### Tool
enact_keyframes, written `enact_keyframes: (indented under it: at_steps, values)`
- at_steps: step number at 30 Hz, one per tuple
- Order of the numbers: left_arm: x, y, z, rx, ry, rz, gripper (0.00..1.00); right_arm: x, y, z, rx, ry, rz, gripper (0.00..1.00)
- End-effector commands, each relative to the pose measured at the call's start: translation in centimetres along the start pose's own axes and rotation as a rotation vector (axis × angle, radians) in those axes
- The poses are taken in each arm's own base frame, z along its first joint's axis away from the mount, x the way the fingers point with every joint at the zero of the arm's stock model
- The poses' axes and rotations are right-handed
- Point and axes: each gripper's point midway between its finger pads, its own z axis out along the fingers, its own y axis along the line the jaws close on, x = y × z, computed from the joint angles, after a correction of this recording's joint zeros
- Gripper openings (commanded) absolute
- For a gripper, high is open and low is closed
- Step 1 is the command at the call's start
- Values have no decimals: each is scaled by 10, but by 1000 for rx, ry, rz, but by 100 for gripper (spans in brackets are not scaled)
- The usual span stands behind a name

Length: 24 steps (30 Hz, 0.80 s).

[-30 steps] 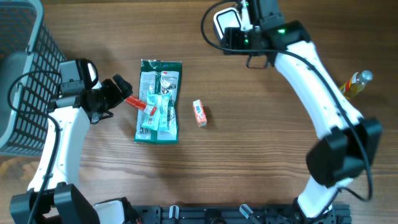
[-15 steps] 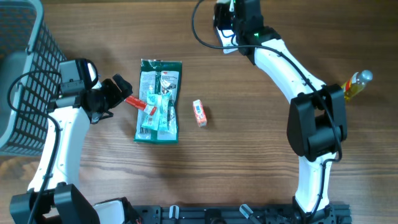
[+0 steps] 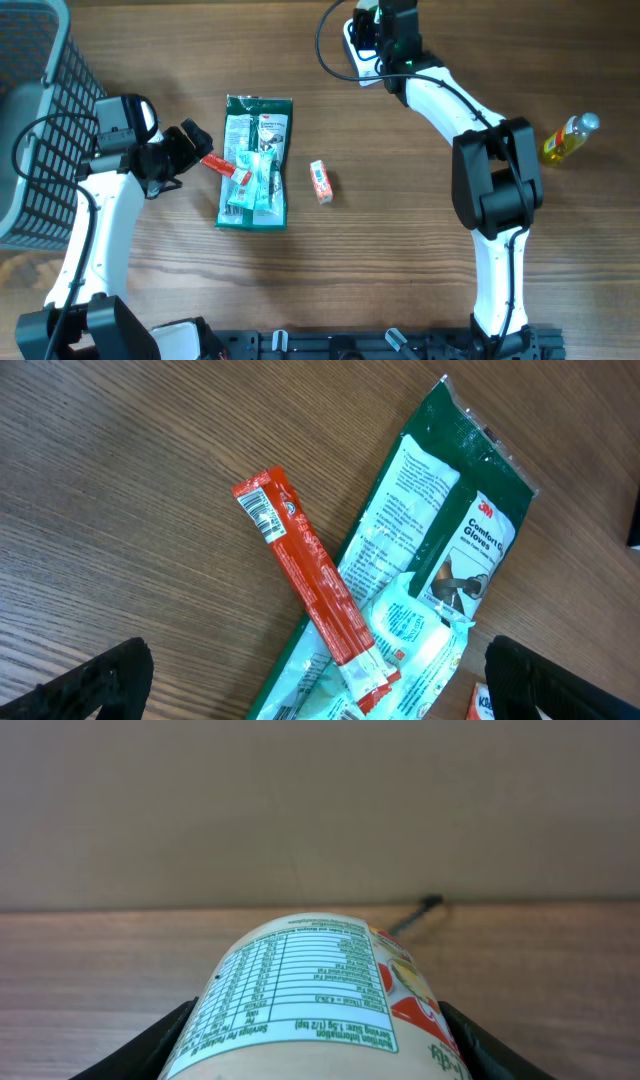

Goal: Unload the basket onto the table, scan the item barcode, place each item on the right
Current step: 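Raise the jar with the right gripper up to the white scanner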

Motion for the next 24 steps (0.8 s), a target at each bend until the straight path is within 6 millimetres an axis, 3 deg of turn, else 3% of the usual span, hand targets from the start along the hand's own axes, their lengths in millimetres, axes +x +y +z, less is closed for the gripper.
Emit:
enact_keyframes:
  at_steps: [1, 11, 16, 19, 22, 24]
  values:
    - [-4, -4, -4, 12, -15, -2, 100, -22, 7, -3, -37, -67, -11, 4]
    - [-4, -4, -4, 12, -15, -2, 100, -10, -6, 8, -20, -56, -6, 5]
    - [-4, -4, -4, 12, -15, -2, 100, -19, 5, 4, -76, -77, -48, 4]
    - [-4, -4, -4, 12, -15, -2, 100, -58, 6, -23, -51, -124, -148, 4]
    - [-4, -4, -4, 12, -15, -2, 100, -122, 13, -78, -38, -210, -223, 4]
    - [-4, -4, -4, 12, -15, -2, 100, -164, 18, -129, -42, -260, -225, 4]
